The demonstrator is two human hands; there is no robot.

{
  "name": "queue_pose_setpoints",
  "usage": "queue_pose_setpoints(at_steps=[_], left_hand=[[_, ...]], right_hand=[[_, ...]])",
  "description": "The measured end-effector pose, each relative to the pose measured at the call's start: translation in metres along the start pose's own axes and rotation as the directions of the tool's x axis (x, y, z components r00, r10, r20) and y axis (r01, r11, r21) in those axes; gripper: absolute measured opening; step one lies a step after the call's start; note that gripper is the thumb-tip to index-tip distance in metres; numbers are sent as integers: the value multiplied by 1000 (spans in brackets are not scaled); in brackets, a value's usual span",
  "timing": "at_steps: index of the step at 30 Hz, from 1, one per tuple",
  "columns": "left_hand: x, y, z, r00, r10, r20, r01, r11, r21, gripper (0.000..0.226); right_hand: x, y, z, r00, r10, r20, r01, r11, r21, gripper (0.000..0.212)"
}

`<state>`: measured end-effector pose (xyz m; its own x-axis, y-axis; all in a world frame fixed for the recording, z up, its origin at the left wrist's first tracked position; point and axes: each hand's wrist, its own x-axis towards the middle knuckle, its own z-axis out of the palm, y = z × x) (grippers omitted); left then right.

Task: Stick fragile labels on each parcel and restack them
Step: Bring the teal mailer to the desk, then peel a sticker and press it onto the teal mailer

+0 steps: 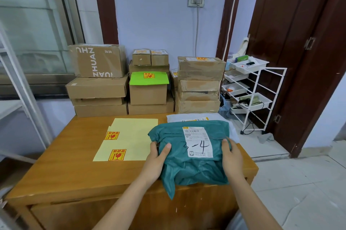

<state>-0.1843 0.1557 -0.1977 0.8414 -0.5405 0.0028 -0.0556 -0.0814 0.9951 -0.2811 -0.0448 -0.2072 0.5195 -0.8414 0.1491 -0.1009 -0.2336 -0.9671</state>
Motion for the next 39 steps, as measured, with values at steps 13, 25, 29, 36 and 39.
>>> queue_pose_setpoints(at_steps=[13,25,29,36,39], left_hand=[[12,-5,-11,999,-49,3,49,999,2,61],[8,-19,-77,942,213,-261,-58,865,498,25],[20,-39,-123,919,265,-293,6,731,682,27],[29,-59,-164,958,147,-246,100,633,767,43],[32,-62,-162,959,133,-252,133,574,808,46]], right_hand=[[6,-6,1,998,51,-44,-55,993,-101,40],[-46,-86,64,861,-436,262,506,784,-359,19],[-89,-109,110,686,-478,548,599,799,-54,21],[-110,-81,204,661,-151,735,458,857,-236,44],[-102,-57,225,763,-85,641,433,803,-409,44]])
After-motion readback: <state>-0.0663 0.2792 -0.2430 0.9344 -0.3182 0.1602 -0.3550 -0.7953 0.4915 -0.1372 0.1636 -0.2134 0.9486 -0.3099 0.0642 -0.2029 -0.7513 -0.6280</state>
